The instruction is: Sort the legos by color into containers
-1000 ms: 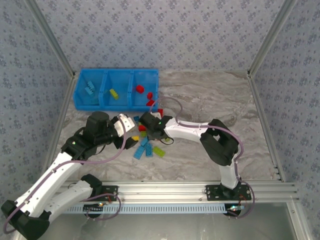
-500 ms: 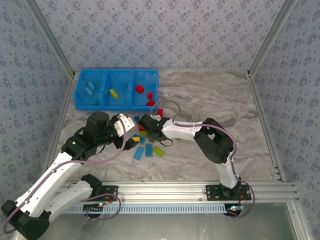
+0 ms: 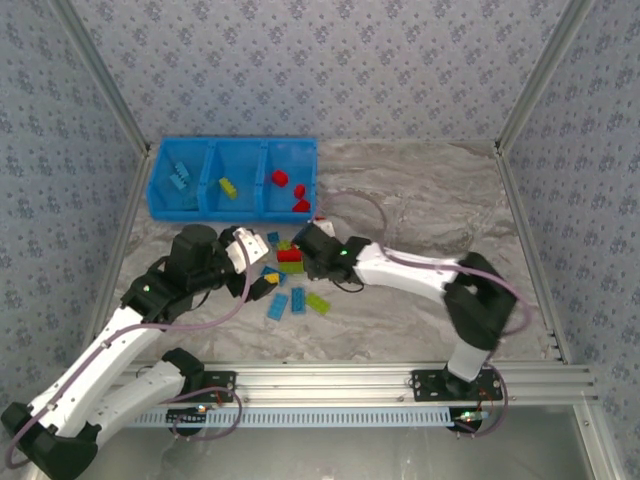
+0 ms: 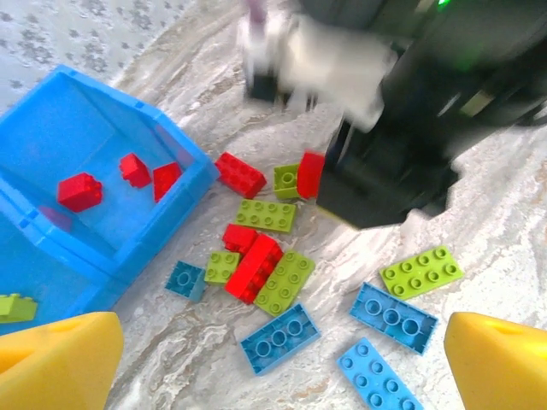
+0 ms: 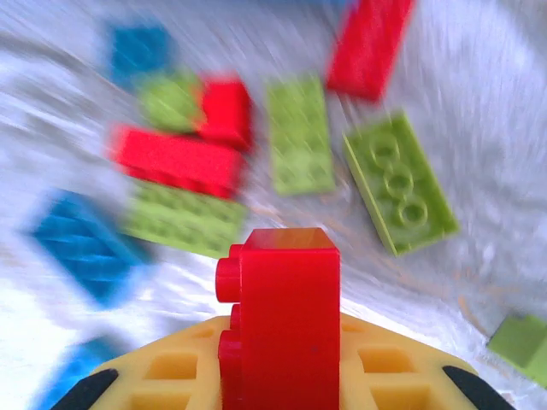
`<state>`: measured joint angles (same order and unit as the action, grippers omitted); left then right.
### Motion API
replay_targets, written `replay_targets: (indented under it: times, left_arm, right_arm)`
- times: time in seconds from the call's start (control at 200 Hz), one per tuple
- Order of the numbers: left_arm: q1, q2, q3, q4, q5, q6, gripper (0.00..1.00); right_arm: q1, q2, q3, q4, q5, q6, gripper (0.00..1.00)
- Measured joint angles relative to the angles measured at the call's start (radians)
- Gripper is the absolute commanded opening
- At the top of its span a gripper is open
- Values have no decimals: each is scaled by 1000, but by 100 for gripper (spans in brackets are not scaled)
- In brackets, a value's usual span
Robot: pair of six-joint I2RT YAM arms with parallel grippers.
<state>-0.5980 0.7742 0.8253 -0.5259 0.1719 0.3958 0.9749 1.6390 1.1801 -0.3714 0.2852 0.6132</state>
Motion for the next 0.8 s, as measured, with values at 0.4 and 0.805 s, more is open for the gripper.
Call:
replay_targets:
  times: [0.4,0.805]
  left_arm:
    - [2,-100,-56,80,-289,-36,99]
    - [9,-55,-57,105,-304,-50,99]
  right_arm:
    - [-110,246,295,346,83,-318,23]
    - [-191,453,580,146,101,-417,41]
